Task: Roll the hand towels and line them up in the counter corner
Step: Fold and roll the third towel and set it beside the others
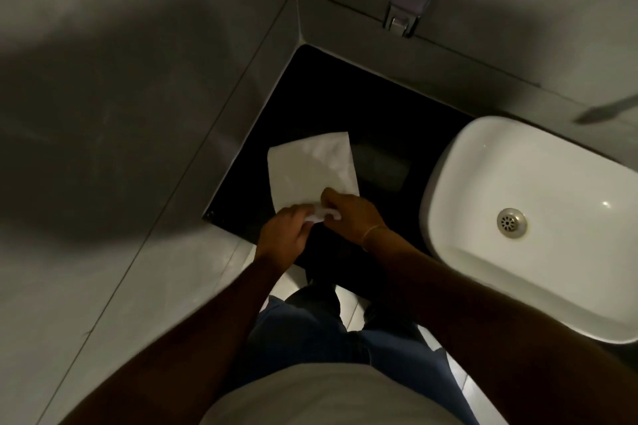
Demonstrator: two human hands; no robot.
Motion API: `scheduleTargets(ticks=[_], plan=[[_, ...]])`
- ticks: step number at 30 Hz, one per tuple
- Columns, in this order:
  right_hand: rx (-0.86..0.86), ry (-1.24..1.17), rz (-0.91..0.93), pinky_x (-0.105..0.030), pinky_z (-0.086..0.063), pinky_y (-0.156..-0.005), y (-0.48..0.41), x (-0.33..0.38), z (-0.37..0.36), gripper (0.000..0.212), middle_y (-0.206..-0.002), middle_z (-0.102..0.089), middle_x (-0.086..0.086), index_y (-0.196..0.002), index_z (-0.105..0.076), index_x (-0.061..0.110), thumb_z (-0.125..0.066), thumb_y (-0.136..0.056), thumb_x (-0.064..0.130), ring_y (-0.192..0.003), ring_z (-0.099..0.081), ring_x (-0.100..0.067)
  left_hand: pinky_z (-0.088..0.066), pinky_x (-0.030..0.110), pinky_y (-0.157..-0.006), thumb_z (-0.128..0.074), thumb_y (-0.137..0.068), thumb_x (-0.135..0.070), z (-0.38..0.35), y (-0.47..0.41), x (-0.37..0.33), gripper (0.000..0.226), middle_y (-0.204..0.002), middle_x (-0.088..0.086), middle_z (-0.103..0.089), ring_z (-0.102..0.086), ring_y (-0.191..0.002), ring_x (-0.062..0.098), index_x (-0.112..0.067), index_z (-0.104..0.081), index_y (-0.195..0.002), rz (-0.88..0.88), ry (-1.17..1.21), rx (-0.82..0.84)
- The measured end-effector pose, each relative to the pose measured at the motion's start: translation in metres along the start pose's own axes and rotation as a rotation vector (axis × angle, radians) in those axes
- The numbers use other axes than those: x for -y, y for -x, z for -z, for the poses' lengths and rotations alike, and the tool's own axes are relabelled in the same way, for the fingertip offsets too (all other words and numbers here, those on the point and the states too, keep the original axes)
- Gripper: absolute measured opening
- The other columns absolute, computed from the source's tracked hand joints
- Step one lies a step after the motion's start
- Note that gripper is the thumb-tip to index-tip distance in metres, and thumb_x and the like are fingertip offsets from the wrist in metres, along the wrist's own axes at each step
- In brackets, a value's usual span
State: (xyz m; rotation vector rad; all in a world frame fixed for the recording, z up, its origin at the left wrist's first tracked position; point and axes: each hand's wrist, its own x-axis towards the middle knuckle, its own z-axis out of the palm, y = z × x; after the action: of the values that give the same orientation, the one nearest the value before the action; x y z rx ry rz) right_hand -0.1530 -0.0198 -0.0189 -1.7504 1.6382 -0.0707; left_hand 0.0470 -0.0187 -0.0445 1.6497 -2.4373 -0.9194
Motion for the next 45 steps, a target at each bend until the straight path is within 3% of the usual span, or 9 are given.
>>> scheduleTargets(ticks=[2, 6, 10, 16, 21, 29, 36, 41, 45], plan=[[-0.007, -0.105, -0.086, -0.033, -0.052, -0.067, -0.008, -0.003, 0.01, 0.019, -0.092, -0.066, 0.0, -0.106, -0.049, 0.028, -0.06, -0.091, 0.032, -0.08, -0.065, -0.026, -0.057, 0.038, -0.087, -0.056, -0.101, -0.029, 0.012, -0.014, -0.002, 0.027, -0.117, 0.006, -0.073, -0.069, -0.105, 0.028, -0.023, -0.057, -0.127, 0.049, 0.14, 0.02], [-0.27, 0.343, 0.17, -0.037, -0.049, -0.078, -0.011, -0.002, 0.002, 0.015, -0.1, -0.07, -0.006, -0.099, -0.07, 0.015, -0.067, -0.089, 0.025, -0.091, -0.067, -0.029, -0.053, 0.042, -0.097, -0.053, -0.104, -0.02, 0.026, -0.036, 0.003, 0.022, -0.123, 0.01, -0.066, -0.063, -0.112, 0.029, -0.011, -0.068, -0.117, -0.006, 0.142, 0.008], [-0.116, 0.461, 0.177, -0.046, -0.047, -0.101, -0.011, -0.006, -0.005, 0.042, -0.13, -0.064, -0.005, -0.126, -0.066, 0.02, -0.071, -0.085, 0.028, -0.119, -0.06, -0.03, -0.05, 0.045, -0.09, -0.056, -0.101, -0.034, 0.026, -0.043, 0.004, 0.029, -0.123, 0.008, -0.065, -0.059, -0.107, 0.032, -0.015, -0.078, -0.102, -0.069, -0.197, -0.128], [-0.06, 0.328, 0.127, -0.039, -0.051, -0.087, -0.033, 0.004, 0.007, 0.037, -0.116, -0.067, -0.006, -0.122, -0.062, 0.019, -0.064, -0.085, 0.026, -0.105, -0.063, -0.03, -0.048, 0.043, -0.093, -0.06, -0.09, -0.034, 0.028, -0.034, 0.002, 0.041, -0.121, 0.007, -0.068, -0.06, -0.108, 0.03, -0.018, -0.067, -0.127, -0.142, -0.405, 0.003], [0.1, -0.16, -0.07, -0.04, -0.058, -0.087, -0.029, -0.011, 0.024, 0.045, -0.118, -0.067, -0.003, -0.126, -0.051, 0.031, -0.068, -0.085, 0.035, -0.102, -0.066, -0.025, -0.058, 0.034, -0.087, -0.07, -0.081, -0.044, 0.046, -0.045, 0.003, 0.049, -0.11, -0.001, -0.071, -0.066, -0.098, 0.021, -0.033, -0.053, -0.126, 0.063, 0.094, 0.222], [-0.176, 0.231, 0.236, -0.047, -0.041, -0.112, -0.004, -0.012, -0.011, 0.042, -0.133, -0.063, -0.013, -0.124, -0.068, 0.012, -0.071, -0.082, 0.015, -0.124, -0.058, -0.034, -0.042, 0.036, -0.113, -0.077, -0.088, -0.022, 0.029, -0.041, 0.011, 0.031, -0.136, 0.011, -0.059, -0.053, -0.129, 0.028, -0.006, -0.074, -0.114, 0.005, 0.152, -0.004], [-0.003, 0.214, 0.138, -0.038, -0.048, -0.096, -0.028, 0.001, 0.014, 0.047, -0.127, -0.065, -0.009, -0.132, -0.059, 0.02, -0.065, -0.085, 0.02, -0.115, -0.062, -0.031, -0.05, 0.045, -0.093, -0.057, -0.096, -0.053, 0.034, -0.04, 0.005, 0.047, -0.118, 0.01, -0.066, -0.063, -0.105, 0.031, -0.021, -0.068, -0.129, -0.11, -0.25, -0.02], [0.286, 0.165, 0.054, -0.036, -0.055, -0.091, -0.05, 0.003, 0.04, 0.05, -0.128, -0.062, -0.004, -0.129, -0.059, 0.038, -0.069, -0.08, 0.041, -0.113, -0.062, -0.027, -0.047, 0.044, -0.103, -0.067, -0.082, -0.066, 0.027, -0.023, 0.015, 0.056, -0.109, 0.002, -0.071, -0.067, -0.1, 0.026, -0.025, -0.065, -0.12, -0.113, -0.301, -0.021], [0.03, 0.297, 0.195, -0.043, -0.04, -0.111, -0.052, 0.006, 0.033, 0.043, -0.136, -0.061, -0.007, -0.126, -0.07, 0.025, -0.067, -0.085, 0.035, -0.127, -0.054, -0.031, -0.043, 0.047, -0.104, -0.054, -0.092, -0.065, 0.027, -0.03, 0.021, 0.048, -0.119, 0.001, -0.066, -0.061, -0.11, 0.025, -0.026, -0.069, -0.116, -0.047, -0.312, -0.092]])
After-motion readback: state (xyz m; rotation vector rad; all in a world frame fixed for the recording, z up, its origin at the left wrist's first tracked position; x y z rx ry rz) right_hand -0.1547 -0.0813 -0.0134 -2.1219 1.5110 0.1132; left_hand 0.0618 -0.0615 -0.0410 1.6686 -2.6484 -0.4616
